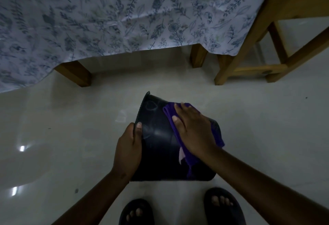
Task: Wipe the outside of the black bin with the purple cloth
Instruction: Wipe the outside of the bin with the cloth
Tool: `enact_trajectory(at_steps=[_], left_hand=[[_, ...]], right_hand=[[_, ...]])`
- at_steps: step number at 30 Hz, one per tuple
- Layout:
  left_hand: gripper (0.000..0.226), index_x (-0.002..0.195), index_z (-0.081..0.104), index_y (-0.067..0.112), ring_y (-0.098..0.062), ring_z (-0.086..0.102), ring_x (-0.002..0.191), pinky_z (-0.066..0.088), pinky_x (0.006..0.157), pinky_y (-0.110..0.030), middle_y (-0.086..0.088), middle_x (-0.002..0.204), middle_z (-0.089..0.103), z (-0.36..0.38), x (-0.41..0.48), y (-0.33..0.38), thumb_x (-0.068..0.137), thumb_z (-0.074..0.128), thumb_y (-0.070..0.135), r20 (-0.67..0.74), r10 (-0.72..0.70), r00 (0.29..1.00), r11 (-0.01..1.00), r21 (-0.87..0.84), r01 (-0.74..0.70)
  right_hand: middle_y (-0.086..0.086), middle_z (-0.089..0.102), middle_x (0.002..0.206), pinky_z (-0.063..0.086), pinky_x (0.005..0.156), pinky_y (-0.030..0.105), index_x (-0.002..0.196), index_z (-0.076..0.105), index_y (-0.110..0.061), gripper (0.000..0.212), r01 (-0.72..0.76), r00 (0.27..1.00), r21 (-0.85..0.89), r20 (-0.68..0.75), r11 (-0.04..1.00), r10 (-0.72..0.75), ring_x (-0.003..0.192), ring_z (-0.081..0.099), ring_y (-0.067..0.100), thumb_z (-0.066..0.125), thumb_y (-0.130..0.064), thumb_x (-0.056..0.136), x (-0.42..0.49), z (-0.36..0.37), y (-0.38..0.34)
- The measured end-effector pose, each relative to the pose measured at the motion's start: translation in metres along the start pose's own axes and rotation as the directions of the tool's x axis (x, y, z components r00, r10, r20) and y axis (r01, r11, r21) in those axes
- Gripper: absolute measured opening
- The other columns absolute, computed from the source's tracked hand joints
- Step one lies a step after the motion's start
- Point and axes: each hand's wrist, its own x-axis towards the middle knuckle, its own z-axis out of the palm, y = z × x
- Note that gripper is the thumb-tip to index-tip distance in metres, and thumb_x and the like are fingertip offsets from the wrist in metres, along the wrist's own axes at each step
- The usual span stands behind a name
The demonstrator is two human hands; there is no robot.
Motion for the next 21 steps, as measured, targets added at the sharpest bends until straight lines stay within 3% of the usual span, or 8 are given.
enact_trajectory(at_steps=[2,6,11,14,17,21], left_hand=[[0.038,0.076,0.048,0.016,-0.01,0.055,0.064,0.04,0.057,-0.024,0.003,0.07,0.055,0.001,0.005,0.0,0.101,0.03,0.038,0.001,-0.007,1.0,1.0,0.013,0.007],[0.035,0.072,0.043,0.024,-0.005,0.049,0.06,0.034,0.054,-0.018,0.007,0.066,0.049,0.001,0.008,0.001,0.101,0.029,0.036,0.007,-0.015,1.0,0.999,0.05,0.015],[0.033,0.072,0.043,0.03,-0.001,0.052,0.065,0.036,0.053,-0.01,0.01,0.072,0.053,0.001,0.004,0.013,0.102,0.029,0.033,0.013,-0.026,1.0,1.0,-0.003,0.026],[0.032,0.077,0.046,0.026,-0.001,0.053,0.068,0.04,0.054,-0.007,0.01,0.075,0.055,0.001,-0.003,0.011,0.101,0.028,0.035,0.007,-0.028,1.0,1.0,0.007,0.028],[0.032,0.079,0.048,0.025,0.0,0.053,0.069,0.038,0.054,-0.009,0.011,0.075,0.055,0.002,0.002,0.01,0.101,0.028,0.036,0.006,-0.028,1.0,0.999,0.016,0.028],[0.032,0.08,0.048,0.023,-0.002,0.052,0.068,0.035,0.058,-0.014,0.01,0.074,0.053,0.004,0.016,0.015,0.102,0.028,0.035,0.019,-0.039,0.999,0.999,0.026,0.039]], right_hand=[[-0.005,0.014,0.161,0.016,0.115,0.044,0.151,0.017,-0.031,0.058,0.061,0.998,-0.095,0.003,0.994,-0.061,0.148,0.011,0.019,0.02,-0.054,0.098,-0.04,0.01,-0.013],[-0.001,0.02,0.16,0.035,0.104,0.047,0.15,0.025,-0.028,0.067,0.253,0.967,-0.245,0.065,0.936,-0.245,0.145,0.022,0.025,0.036,-0.057,0.091,-0.091,0.03,-0.019],[-0.001,0.021,0.16,0.025,0.109,0.048,0.151,0.02,-0.029,0.061,0.134,0.989,-0.223,-0.03,0.966,-0.144,0.146,0.018,0.025,0.026,-0.055,0.097,-0.036,0.012,-0.009],[0.0,0.027,0.158,0.022,0.115,0.048,0.15,0.023,-0.026,0.059,0.039,0.999,-0.145,-0.004,0.989,-0.039,0.145,0.022,0.023,0.021,-0.054,0.098,0.005,-0.001,-0.001],[0.001,0.028,0.157,0.022,0.116,0.044,0.15,0.023,-0.024,0.058,0.055,0.998,-0.14,-0.015,0.989,-0.057,0.145,0.024,0.022,0.022,-0.052,0.099,0.005,-0.003,0.004],[0.0,0.011,0.162,0.007,0.117,0.048,0.153,0.013,-0.025,0.07,0.201,0.978,-0.213,-0.005,0.956,-0.207,0.149,0.005,0.026,0.03,-0.06,0.095,-0.065,0.018,-0.005]])
